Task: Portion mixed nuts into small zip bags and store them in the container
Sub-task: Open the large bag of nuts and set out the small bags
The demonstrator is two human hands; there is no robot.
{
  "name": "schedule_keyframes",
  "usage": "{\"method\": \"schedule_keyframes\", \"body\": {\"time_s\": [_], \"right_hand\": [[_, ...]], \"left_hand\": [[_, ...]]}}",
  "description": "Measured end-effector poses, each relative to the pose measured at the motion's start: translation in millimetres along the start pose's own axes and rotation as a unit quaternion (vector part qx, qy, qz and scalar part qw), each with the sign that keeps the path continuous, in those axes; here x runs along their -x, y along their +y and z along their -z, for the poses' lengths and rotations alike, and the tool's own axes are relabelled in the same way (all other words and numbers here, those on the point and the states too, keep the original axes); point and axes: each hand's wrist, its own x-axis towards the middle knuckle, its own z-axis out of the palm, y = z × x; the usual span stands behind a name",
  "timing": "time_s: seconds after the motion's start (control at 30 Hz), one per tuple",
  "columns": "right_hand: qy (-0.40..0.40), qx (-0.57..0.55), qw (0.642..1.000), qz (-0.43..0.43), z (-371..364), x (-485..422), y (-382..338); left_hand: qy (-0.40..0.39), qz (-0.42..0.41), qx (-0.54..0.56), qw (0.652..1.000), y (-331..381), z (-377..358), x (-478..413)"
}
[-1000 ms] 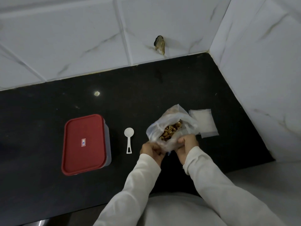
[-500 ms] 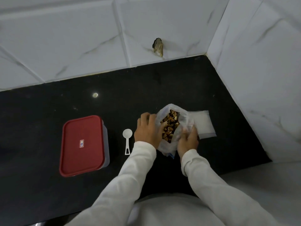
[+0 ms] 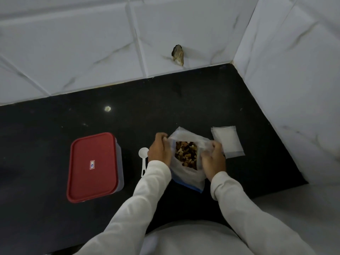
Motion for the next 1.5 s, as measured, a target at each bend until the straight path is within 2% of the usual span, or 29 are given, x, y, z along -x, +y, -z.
{"method": "schedule_keyframes", "body": {"time_s": [0.03,0.07,0.13,0.2,0.27,0.3,0.37,0.43,0.5,0.53,0.67,0.77,0.83,0.93,1.03,1.1,1.2,1.27,1.33,1.4,1.5], "right_hand": [[0.024,0.058,0.993,0.104,1.3,1.5,1.3],[0.055,0.117,0.97,0.205,1.0,0.5,0.1],[0.079,0.194,0.922,0.324,2.1,-10.7,-6.8],[0.038,0.24,0.908,0.341,0.4,-24.7,-16.3],[-0.011,0.261,0.902,0.344,-5.3,-38.3,-20.6],[-0.026,0.271,0.897,0.348,-7.5,-44.8,-23.4],[-0.043,0.27,0.9,0.339,-11.5,-53.6,-28.7],[-0.06,0.233,0.92,0.309,-14.0,-59.9,-34.6],[-0.07,0.194,0.94,0.273,-17.5,-64.8,-40.4],[-0.07,0.178,0.947,0.256,-20.2,-66.9,-42.7],[-0.087,0.125,0.98,0.13,-28.5,-78.5,-51.0],[-0.134,0.072,0.988,0.009,-24.3,-87.1,-56.0],[-0.134,0.07,0.988,0.004,-16.4,-82.9,-57.2],[-0.092,0.119,0.982,0.116,-1.0,-62.5,-49.4],[-0.07,0.259,0.938,0.219,6.7,-34.8,-30.4],[-0.075,0.317,0.92,0.22,4.9,-25.7,-23.0],[-0.086,0.343,0.915,0.194,2.8,-27.1,-23.4],[-0.074,0.31,0.925,0.206,3.8,-31.3,-25.7],[-0.061,0.257,0.943,0.201,6.3,-35.6,-27.4],[-0.057,0.195,0.967,0.156,6.3,-40.6,-30.8],[-0.077,0.05,0.995,0.044,-0.6,-49.7,-38.3]], "left_hand": [[0.005,-0.069,-0.07,0.995,0.9,2.6,4.1],[0.009,-0.124,-0.126,0.984,0.5,3.7,5.0],[0.027,-0.205,-0.212,0.955,2.8,3.5,-2.7],[0.018,-0.267,-0.274,0.924,4.6,0.3,-11.7],[0.056,-0.359,-0.276,0.89,3.3,-6.7,-23.9],[0.066,-0.377,-0.277,0.881,3.2,-8.3,-28.5],[0.033,-0.332,-0.31,0.89,11.8,-8.7,-36.7],[-0.027,-0.226,-0.306,0.924,14.9,-11.4,-44.1],[-0.063,-0.102,-0.17,0.978,16.5,-12.4,-47.9],[-0.06,-0.055,-0.088,0.993,17.1,-13.6,-48.9],[-0.073,0.061,0.107,0.99,18.7,-19.5,-56.1],[-0.077,0.127,0.157,0.976,19.1,-20.7,-62.9],[-0.035,0.134,0.126,0.982,18.2,-18.5,-60.7],[0.025,0.024,-0.042,0.999,25.2,-6.2,-36.6],[0.003,-0.032,-0.212,0.977,27.5,3.4,-4.9],[-0.022,-0.046,-0.294,0.954,24.4,1.4,3.7],[-0.052,-0.033,-0.329,0.942,25.0,-3.1,-2.2],[-0.048,-0.02,-0.296,0.954,24.6,-3.6,-8.2],[-0.03,0.023,-0.187,0.982,23.0,0.1,-13.5],[-0.046,0.071,-0.051,0.995,19.2,3.2,-21.5],[-0.106,0.12,0.083,0.984,25.9,3.7,-28.3]]}}
